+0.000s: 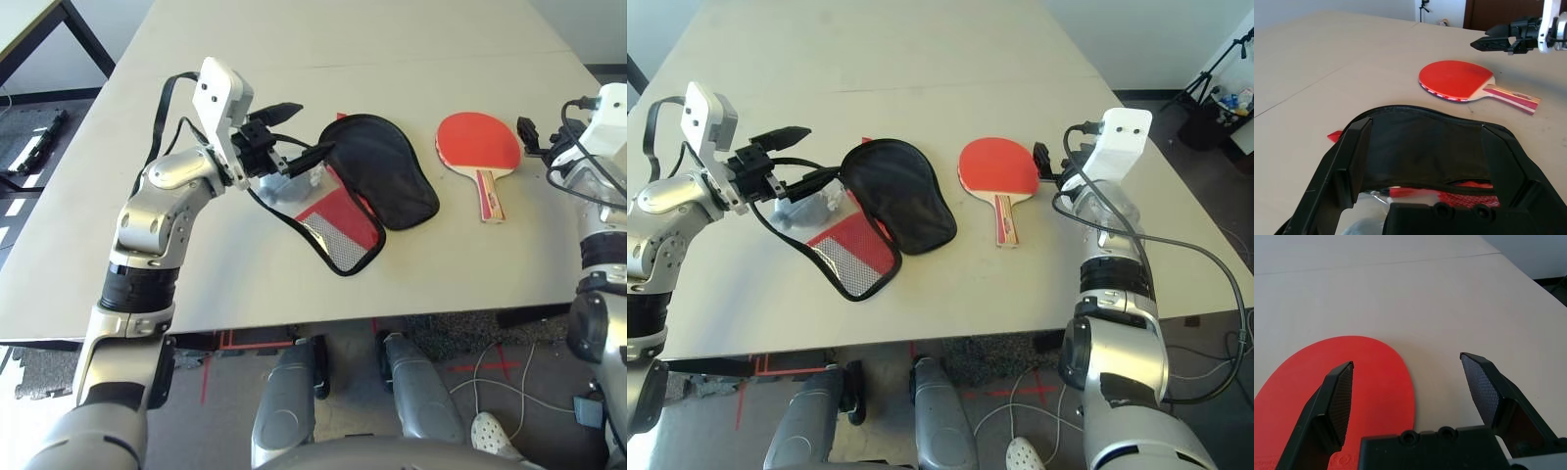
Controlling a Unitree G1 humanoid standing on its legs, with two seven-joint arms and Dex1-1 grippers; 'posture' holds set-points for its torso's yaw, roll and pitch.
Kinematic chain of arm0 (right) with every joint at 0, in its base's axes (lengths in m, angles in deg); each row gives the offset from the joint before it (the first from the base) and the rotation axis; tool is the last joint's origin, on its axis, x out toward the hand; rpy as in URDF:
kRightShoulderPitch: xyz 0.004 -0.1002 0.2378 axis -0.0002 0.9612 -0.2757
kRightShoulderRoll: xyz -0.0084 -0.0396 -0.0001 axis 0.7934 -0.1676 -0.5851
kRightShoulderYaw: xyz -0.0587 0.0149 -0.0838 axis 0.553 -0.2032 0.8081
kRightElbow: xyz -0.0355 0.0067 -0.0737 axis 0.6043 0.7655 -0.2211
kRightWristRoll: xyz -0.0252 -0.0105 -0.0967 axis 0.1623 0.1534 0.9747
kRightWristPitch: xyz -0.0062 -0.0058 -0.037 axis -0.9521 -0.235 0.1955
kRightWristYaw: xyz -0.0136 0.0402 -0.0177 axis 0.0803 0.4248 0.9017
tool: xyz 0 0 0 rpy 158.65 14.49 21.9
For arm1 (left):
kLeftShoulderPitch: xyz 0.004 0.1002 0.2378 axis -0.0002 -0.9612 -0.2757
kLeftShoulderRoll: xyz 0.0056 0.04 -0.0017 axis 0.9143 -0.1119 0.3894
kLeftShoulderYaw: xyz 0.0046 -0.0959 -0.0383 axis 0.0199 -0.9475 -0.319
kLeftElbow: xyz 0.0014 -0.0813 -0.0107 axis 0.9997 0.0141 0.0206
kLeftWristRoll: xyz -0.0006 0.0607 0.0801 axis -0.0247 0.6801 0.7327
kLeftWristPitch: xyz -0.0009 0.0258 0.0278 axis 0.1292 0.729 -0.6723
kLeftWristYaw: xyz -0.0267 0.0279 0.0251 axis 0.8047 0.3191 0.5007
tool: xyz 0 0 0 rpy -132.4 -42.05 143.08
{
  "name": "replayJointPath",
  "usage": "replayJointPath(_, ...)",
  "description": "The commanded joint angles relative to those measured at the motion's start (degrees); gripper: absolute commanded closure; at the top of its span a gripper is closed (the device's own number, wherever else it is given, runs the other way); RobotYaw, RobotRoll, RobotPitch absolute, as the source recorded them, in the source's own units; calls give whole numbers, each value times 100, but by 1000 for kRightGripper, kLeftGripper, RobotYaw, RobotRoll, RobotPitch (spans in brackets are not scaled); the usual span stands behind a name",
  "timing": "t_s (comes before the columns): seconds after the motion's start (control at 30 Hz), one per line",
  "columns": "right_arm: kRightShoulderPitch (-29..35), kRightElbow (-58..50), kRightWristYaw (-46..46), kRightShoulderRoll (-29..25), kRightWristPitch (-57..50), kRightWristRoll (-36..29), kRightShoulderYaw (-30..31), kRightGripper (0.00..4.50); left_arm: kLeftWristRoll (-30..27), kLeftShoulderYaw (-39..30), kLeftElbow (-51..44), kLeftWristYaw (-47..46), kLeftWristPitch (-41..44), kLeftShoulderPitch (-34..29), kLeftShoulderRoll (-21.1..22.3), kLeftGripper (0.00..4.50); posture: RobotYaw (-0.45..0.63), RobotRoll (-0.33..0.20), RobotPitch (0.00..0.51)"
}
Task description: Store the ping-pong paddle in its case and zip it.
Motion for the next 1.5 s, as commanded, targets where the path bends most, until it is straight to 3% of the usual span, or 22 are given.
replayJointPath(0.03,102,-1177,173,121,-1668,-195,101,18,190,159,18,123,-54,-101,-6,0,-74,0,202)
replayJointPath(0.2,-161,-2080,175,135,-3978,-360,306,18,330,231,45,187,-123,-125,-88,0,-79,0,202)
replayJointPath(0.4,-759,-2057,213,113,-5824,-264,674,18,455,333,14,236,-155,-160,-160,0,-77,0,205)
replayJointPath(0.63,-1057,-1728,180,179,-6308,-177,825,18,530,358,-54,236,-125,-190,-226,0,-65,0,208)
replayJointPath(1.1,-675,-1196,33,282,-5803,38,1345,18,623,383,-251,170,-35,-266,-290,0,-41,0,216)
replayJointPath(1.23,-518,-1162,-15,311,-5768,59,1408,671,641,380,-272,167,-26,-269,-290,0,-39,0,217)
replayJointPath(1.5,-379,-1506,13,249,-5676,150,1463,2936,656,387,-261,185,-30,-265,-269,0,-44,0,217)
